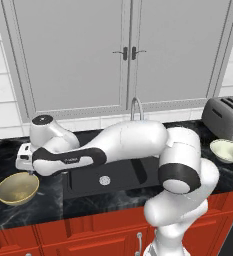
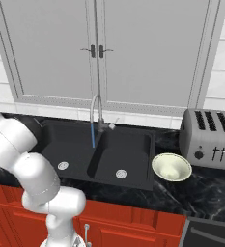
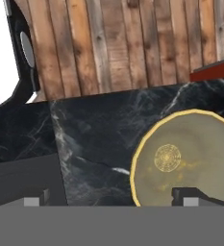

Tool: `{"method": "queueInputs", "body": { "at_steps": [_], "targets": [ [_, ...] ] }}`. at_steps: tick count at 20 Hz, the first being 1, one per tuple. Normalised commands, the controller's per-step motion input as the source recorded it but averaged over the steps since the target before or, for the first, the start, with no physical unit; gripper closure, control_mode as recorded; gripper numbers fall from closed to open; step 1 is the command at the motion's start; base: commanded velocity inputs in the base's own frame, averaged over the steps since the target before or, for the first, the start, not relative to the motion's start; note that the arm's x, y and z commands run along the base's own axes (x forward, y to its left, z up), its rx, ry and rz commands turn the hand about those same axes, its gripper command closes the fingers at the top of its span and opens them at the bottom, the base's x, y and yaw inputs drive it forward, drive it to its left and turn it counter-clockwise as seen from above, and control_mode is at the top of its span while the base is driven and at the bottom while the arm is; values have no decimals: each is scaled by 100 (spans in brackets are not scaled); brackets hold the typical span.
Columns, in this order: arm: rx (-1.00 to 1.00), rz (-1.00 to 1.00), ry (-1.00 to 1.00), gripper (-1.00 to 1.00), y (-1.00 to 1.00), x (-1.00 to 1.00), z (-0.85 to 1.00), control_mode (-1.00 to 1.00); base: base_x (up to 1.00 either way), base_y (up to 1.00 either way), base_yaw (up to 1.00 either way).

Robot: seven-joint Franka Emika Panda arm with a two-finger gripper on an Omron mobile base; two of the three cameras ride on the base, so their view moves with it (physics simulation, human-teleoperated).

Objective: Rinse each bowl for a few seconds and place them down in the sink or on the counter.

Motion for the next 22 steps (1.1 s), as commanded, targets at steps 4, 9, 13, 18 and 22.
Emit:
{"method": "queueInputs", "body": {
  "at_steps": [4,9,13,18,22],
  "targets": [
    [1,3,3,-100,12,11,-19,-100,0,0,0],
    [0,3,2,-100,13,15,-19,-100,0,0,0],
    [0,2,0,-100,13,7,-15,-100,0,0,0],
    [0,1,0,-100,21,2,-12,-100,0,0,0],
    [0,0,0,-100,19,0,-2,-100,0,0,0]
  ]
}}
